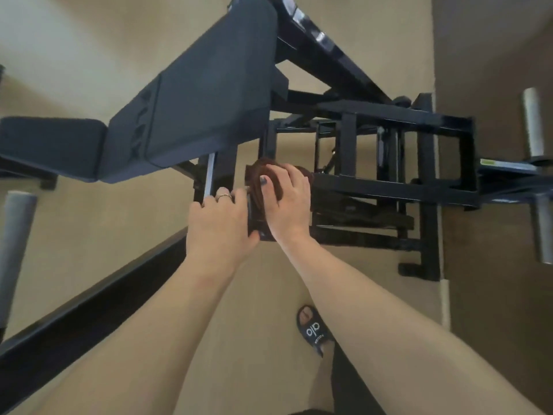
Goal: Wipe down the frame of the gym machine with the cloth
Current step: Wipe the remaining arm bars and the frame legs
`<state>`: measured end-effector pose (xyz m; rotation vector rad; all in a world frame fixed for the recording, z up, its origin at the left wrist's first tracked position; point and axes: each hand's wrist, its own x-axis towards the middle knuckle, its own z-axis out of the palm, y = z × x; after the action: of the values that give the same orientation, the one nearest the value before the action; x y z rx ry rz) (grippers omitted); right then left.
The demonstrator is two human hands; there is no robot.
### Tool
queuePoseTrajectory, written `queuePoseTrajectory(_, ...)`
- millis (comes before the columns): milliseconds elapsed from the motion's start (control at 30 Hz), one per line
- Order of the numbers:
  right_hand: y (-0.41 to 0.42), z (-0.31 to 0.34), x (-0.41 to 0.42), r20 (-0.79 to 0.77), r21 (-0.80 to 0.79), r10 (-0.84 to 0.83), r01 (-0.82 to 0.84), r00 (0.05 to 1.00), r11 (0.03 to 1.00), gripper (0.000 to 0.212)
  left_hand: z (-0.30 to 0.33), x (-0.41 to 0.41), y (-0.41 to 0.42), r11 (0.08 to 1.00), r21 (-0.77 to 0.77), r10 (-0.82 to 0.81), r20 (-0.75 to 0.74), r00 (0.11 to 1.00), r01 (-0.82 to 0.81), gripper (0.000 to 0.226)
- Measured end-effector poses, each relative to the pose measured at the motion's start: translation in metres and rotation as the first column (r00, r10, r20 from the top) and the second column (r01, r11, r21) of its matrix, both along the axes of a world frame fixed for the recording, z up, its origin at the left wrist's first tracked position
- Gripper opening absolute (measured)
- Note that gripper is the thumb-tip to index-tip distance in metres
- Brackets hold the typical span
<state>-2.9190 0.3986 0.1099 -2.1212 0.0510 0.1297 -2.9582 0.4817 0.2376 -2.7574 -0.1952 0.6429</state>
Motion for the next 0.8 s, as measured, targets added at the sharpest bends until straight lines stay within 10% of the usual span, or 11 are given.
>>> queuePoseTrajectory(333, -0.091, -0.094, 0.031, -0.402, -0.058, -0.358, 0.367, 0.842, 0.928, 0.041, -0.022, 0.006, 0.005, 0.969, 0.139, -0.214, 0.043, 0.976, 0.206, 0.042)
queuePoseTrajectory(533, -0.026, -0.028, 0.027, -0.524, 0.003, -0.491, 0.578, 0.696, 0.816, 0.038, -0.022, 0.006, 0.005, 0.972, 0.130, -0.206, 0.051, 0.977, 0.198, 0.039)
queuePoseTrajectory(800, 0.019, 0.007, 0.009, -0.465, 0.216, -0.494, 0.635, 0.735, 0.742, 0.030, -0.024, 0.005, 0.002, 0.973, 0.121, -0.211, 0.108, 0.972, 0.198, 0.037)
